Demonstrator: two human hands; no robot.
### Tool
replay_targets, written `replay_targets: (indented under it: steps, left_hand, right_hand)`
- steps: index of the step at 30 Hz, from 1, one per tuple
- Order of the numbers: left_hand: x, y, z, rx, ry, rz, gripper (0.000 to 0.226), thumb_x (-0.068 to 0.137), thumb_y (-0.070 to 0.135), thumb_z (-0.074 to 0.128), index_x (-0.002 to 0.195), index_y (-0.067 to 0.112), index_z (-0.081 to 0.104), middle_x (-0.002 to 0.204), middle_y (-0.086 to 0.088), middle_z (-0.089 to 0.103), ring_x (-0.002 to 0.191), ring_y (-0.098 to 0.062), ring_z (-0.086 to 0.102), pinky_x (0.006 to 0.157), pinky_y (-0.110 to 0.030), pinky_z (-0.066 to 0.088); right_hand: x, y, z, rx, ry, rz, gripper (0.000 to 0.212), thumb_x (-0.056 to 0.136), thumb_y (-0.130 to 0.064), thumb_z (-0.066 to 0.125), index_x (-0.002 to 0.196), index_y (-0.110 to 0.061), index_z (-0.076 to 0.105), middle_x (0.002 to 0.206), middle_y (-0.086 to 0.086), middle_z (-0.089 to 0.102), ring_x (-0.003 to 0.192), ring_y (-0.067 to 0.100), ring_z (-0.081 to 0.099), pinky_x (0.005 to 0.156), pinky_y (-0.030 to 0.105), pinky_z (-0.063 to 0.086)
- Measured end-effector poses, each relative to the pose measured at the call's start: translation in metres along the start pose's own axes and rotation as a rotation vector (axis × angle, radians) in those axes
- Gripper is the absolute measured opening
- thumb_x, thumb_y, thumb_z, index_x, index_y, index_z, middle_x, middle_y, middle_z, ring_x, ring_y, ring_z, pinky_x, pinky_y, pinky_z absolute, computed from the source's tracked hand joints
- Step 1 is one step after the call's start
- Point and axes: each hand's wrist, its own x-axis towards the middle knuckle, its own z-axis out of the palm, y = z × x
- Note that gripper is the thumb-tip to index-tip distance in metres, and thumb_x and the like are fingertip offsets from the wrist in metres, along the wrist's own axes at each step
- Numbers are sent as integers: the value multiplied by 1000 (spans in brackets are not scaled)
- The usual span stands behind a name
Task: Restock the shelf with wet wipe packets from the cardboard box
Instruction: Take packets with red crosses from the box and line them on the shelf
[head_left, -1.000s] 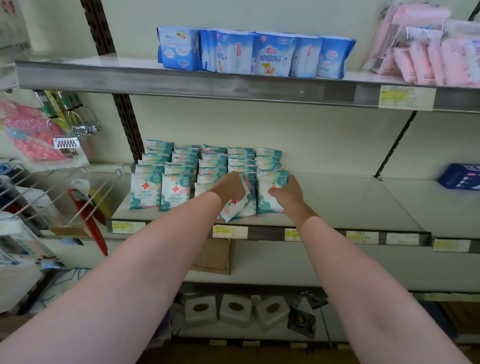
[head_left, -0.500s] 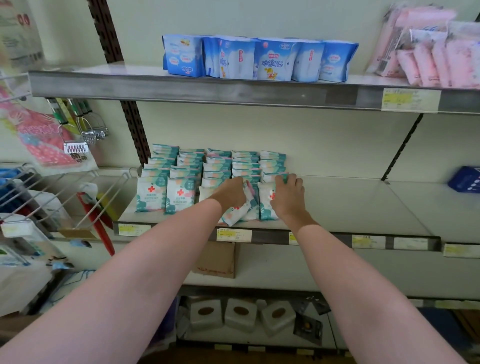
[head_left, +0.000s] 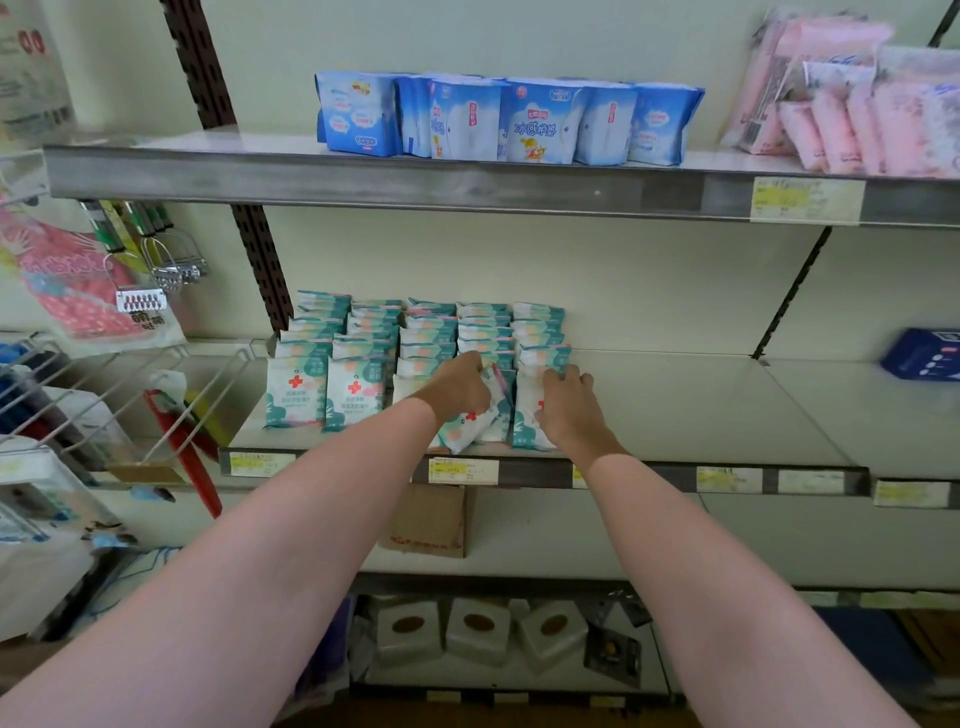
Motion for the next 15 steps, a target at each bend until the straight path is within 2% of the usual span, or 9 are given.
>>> replay_targets:
  steps: [3, 6, 8, 12, 15]
  left_hand:
    - [-2, 4, -3, -64, -32, 2, 36, 77, -7, 61, 103, 15, 48, 93, -8, 54, 74, -22, 53, 58, -29, 43]
    - [-3, 8, -8, -177, -51, -20, 38, 82, -1, 63, 111, 19, 49, 99, -10, 58, 81, -23, 56, 65, -29, 44]
    - [-3, 9, -12, -235, -37, -22, 41, 82, 6, 68, 121, 9, 57, 93, -8, 59, 75, -20, 56, 61, -26, 44]
    - [-8, 10, -19, -194, -1, -47, 31, 82, 5, 69, 110, 5, 58, 88, -10, 55, 66, -21, 52, 58, -29, 47]
    - [-13, 10, -22, -197, -10, -73, 38, 80, -1, 71, 115, 5, 57, 103, -11, 57, 83, -28, 60, 71, -39, 59]
  right_hand:
    - [-4, -3, 0, -42, 27, -29, 48, 92, -20, 65, 135, -12, 46, 135, 14, 44, 122, 31, 41, 98, 37, 42]
    - [-6, -7, 0, -38, 53, -69, 50, 89, -24, 68, 133, -14, 47, 134, 13, 44, 124, 30, 39, 101, 37, 40]
    - [-6, -10, -1, -13, 46, -85, 49, 89, -25, 67, 133, -14, 47, 134, 13, 45, 124, 31, 39, 101, 37, 39]
    - [-8, -14, -3, 23, 21, -99, 50, 90, -26, 66, 134, -13, 47, 134, 13, 45, 125, 31, 39, 102, 38, 40]
    - [-8, -15, -5, 48, 4, -105, 47, 90, -25, 66, 132, -12, 48, 133, 13, 46, 125, 32, 39, 102, 39, 40]
